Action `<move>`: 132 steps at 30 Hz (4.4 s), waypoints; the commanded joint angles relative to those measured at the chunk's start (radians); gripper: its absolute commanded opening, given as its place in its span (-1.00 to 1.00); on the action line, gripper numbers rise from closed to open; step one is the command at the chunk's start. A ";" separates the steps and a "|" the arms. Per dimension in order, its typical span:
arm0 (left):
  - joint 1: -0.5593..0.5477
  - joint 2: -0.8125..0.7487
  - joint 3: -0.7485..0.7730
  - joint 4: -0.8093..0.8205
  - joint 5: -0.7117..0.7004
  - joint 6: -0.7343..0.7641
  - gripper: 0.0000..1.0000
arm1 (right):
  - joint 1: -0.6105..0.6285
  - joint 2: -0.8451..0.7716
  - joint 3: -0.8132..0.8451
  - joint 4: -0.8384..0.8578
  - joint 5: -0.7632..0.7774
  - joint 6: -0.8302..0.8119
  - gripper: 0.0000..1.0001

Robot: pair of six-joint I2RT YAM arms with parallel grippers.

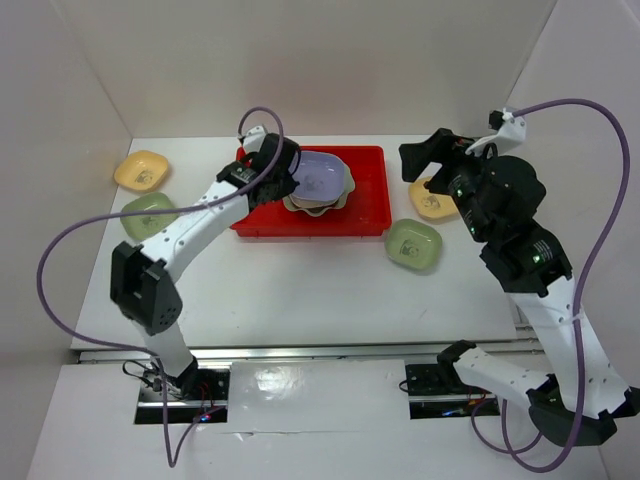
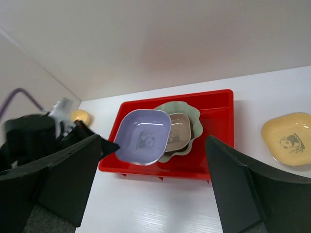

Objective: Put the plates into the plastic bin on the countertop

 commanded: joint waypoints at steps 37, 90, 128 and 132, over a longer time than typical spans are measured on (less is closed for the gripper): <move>0.085 0.328 0.288 0.092 -0.008 -0.057 0.90 | -0.001 -0.032 -0.056 0.031 -0.050 -0.025 0.92; -0.010 -0.615 -0.239 -0.212 0.041 0.247 0.99 | -0.556 0.476 -0.788 0.346 -0.176 0.107 -0.33; 0.481 -0.293 -0.042 -0.176 0.327 0.348 0.99 | -0.159 0.877 0.230 0.280 -0.458 -0.149 -0.97; 0.729 -0.153 -0.034 -0.111 0.519 0.360 0.99 | -0.146 1.101 0.407 0.185 -0.439 -0.202 -0.99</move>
